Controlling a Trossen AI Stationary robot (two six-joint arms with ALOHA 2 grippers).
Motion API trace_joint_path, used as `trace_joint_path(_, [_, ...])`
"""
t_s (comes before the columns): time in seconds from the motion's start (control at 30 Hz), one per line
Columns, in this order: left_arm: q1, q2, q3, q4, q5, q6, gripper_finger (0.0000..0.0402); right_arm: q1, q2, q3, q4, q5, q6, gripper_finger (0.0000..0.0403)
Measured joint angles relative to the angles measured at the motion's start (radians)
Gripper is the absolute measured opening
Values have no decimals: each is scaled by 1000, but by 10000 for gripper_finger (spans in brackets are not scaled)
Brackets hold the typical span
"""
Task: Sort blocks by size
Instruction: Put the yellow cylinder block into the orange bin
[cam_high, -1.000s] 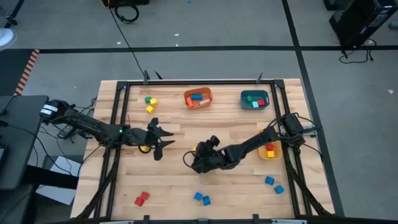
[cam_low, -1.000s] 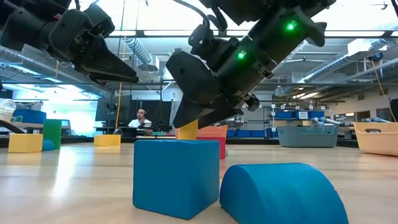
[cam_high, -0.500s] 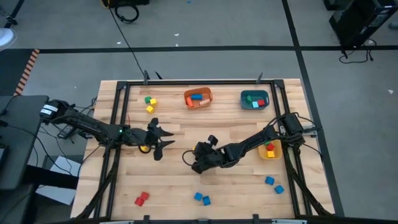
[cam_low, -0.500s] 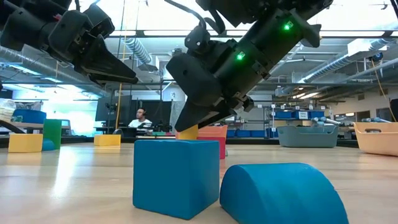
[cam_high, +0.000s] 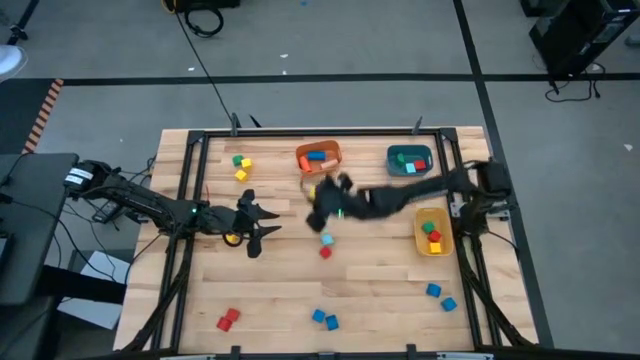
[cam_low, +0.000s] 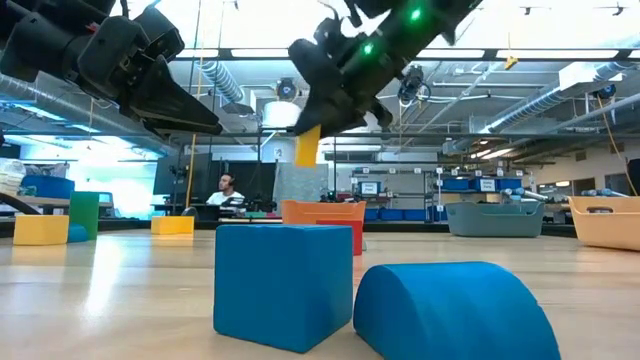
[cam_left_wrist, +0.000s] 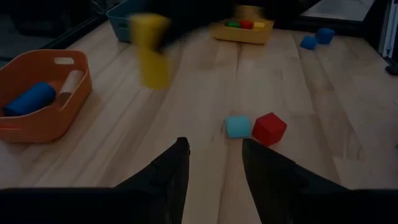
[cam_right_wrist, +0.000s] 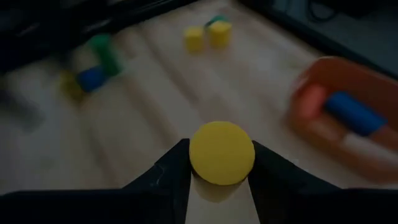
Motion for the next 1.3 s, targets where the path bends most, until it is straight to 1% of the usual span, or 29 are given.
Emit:
trace_joint_path(0.13, [0,0,0,0,0,0,157,-155,-24,1,-15,-94,-46,138])
trace_joint_path(0.2, [0,0,0,0,0,0,157,-233,-23,27,-61,-142,-53,138])
trace_joint_path(0.27, [0,0,0,0,0,0,157,-302,-8,83,-143,-171,-54,138])
trace_joint_path(0.37, [0,0,0,0,0,0,157,-387,29,186,-297,-185,-60,138])
trace_joint_path(0.5, [0,0,0,1,0,0,157,-457,102,311,-462,-239,-52,138])
trace_joint_path(0.7, [0,0,0,0,0,0,157,-478,227,430,-556,-290,-106,138])
trace_joint_path(0.87, [0,0,0,0,0,0,157,-493,326,522,-689,-294,-103,138])
trace_joint_path(1.03, [0,0,0,0,0,0,157,-493,373,569,-725,-288,-127,142])
trace_joint_path(1.07, [0,0,0,0,0,0,157,-493,375,570,-722,-285,-127,153])
trace_joint_path(1.2, [0,0,0,0,0,0,157,-493,367,570,-724,-264,-127,219])
trace_joint_path(1.3, [0,0,0,0,0,0,157,-494,347,570,-725,-256,-127,242])
